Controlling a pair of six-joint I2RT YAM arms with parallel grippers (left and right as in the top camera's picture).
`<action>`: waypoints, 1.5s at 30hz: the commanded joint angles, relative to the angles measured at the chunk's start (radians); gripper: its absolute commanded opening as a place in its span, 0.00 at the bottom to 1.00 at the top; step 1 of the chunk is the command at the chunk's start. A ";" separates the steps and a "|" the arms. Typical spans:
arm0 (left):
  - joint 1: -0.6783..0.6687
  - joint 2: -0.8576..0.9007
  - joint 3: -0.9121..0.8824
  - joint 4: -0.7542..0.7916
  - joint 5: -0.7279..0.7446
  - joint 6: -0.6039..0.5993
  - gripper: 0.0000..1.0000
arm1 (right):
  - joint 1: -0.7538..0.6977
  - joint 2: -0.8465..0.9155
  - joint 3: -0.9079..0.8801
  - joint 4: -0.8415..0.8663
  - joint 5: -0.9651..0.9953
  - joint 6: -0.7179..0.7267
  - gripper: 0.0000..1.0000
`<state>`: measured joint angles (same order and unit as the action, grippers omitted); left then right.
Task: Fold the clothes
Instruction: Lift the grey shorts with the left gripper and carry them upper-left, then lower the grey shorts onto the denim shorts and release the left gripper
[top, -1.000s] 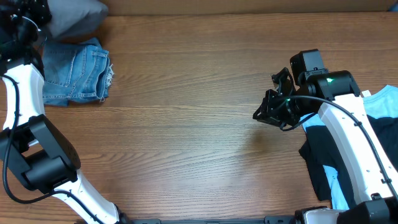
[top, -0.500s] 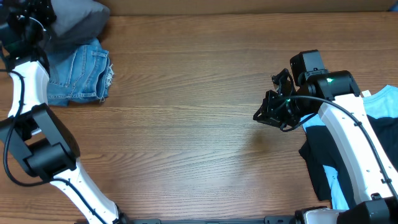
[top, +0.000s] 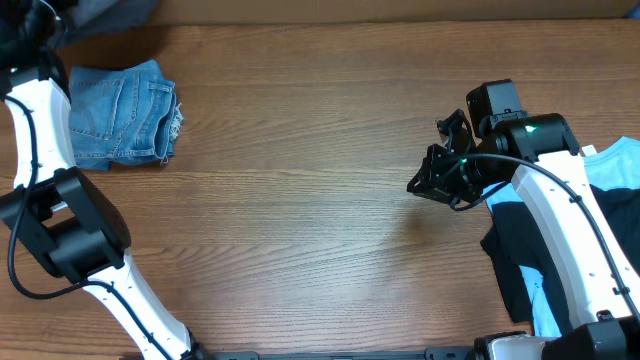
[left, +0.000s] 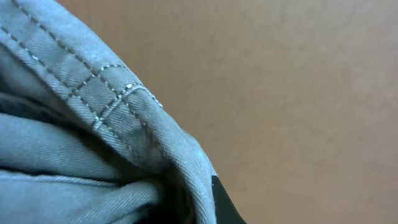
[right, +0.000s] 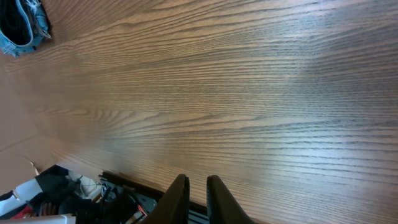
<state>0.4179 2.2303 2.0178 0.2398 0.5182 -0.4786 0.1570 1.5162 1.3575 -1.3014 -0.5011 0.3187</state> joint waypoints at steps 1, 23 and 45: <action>-0.020 -0.013 0.037 -0.037 -0.057 0.150 0.04 | 0.001 -0.003 0.011 -0.002 -0.021 0.007 0.13; -0.020 -0.158 0.038 -0.845 -0.164 0.332 0.04 | 0.140 -0.003 0.011 0.044 -0.011 0.006 0.13; 0.015 -0.210 0.027 -1.314 -0.583 0.243 0.19 | 0.140 -0.003 0.011 0.048 0.014 -0.022 0.14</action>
<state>0.4255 2.0327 2.0304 -1.0447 0.0566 -0.2317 0.2962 1.5162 1.3575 -1.2560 -0.4904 0.3134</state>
